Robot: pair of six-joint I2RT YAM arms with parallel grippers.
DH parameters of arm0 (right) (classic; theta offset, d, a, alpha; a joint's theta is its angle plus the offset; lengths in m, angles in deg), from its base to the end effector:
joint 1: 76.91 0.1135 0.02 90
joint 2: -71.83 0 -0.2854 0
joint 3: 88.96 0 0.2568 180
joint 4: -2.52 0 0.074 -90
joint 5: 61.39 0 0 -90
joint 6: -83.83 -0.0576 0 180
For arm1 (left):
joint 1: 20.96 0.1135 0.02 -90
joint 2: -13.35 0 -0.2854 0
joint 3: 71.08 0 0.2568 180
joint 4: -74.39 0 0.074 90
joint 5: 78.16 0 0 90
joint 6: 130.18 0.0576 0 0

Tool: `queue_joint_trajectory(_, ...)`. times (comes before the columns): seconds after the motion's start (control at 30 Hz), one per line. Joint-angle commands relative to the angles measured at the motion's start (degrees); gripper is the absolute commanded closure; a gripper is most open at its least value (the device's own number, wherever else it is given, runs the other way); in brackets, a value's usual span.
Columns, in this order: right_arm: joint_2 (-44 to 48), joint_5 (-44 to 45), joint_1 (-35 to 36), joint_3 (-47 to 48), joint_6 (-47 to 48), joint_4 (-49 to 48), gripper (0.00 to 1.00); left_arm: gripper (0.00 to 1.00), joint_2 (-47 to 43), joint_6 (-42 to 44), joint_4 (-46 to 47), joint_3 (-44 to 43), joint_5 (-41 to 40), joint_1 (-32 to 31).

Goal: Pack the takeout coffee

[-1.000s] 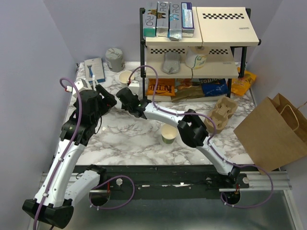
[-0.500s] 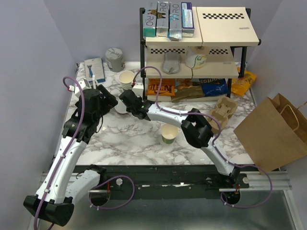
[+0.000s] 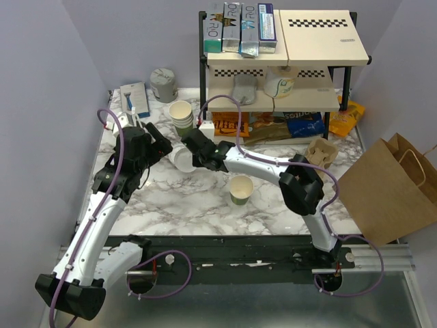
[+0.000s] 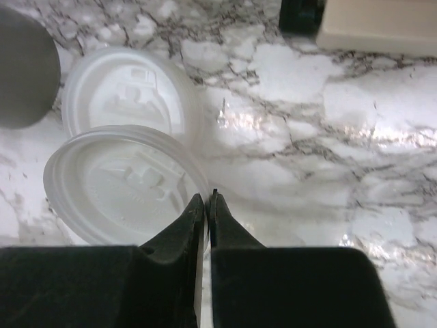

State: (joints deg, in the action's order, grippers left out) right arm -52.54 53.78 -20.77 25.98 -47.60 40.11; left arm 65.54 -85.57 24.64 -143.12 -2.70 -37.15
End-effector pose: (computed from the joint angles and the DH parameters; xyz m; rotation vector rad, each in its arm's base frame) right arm 0.3103 0.4185 0.2147 -0.0944 2.3171 0.3444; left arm 0.1952 -0.0416 0.3615 -0.6768 1.9858 -0.3903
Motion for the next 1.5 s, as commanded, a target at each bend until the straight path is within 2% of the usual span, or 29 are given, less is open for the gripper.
queue_joint_trajectory(0.0, 3.52, -4.34, -0.15, -2.02, -1.72, 5.19, 0.90, 0.01, 0.02, 0.47, 1.68, 2.36, 4.70, 0.19)
queue_joint_trajectory(0.17, 4.67, -4.95, -0.33, 0.08, -0.50, 3.61, 0.89, 0.01, 0.37, 0.82, 2.74, 3.41, 7.86, 0.10)
queue_joint_trajectory(0.37, 6.87, -9.60, -1.82, 1.66, 0.30, 4.49, 0.90, 0.01, 1.17, 0.48, 3.09, 3.68, 9.45, 0.19)
queue_joint_trajectory(0.57, 13.70, -18.56, -3.49, -3.15, 2.31, 5.02, 0.91, 0.01, 0.73, 0.91, 4.76, 3.94, 12.87, 0.10)
queue_joint_trajectory(0.7, 20.13, -29.80, -6.21, -9.65, 3.72, 4.84, 0.92, 0.01, -1.02, 1.62, 6.34, 4.03, 18.75, 0.10)
queue_joint_trajectory(0.83, 25.93, -35.87, -8.06, -16.25, 5.04, 3.08, 0.93, 0.01, -4.98, 1.62, 8.36, 5.43, 23.24, 0.19)
queue_joint_trajectory(0.9, 28.30, -39.73, -8.50, -17.31, 5.31, 2.82, 0.92, 0.01, -5.77, 1.53, 10.55, 6.22, 28.15, 0.19)
queue_joint_trajectory(1.07, 32.79, -40.11, -8.94, -20.73, 5.66, 2.03, 0.93, 0.01, -7.80, -1.01, 20.22, 11.13, 41.32, 0.19)
queue_joint_trajectory(1.4, 39.29, -48.89, -9.56, -23.82, 6.10, -2.10, 0.93, 0.01, -10.52, -2.16, 24.18, 12.90, 48.11, 0.10)
queue_joint_trajectory(1.47, 39.91, -50.74, -9.56, -24.00, 6.89, -2.63, 0.93, 0.01, -11.48, -3.21, 27.51, 13.95, 51.54, 0.19)
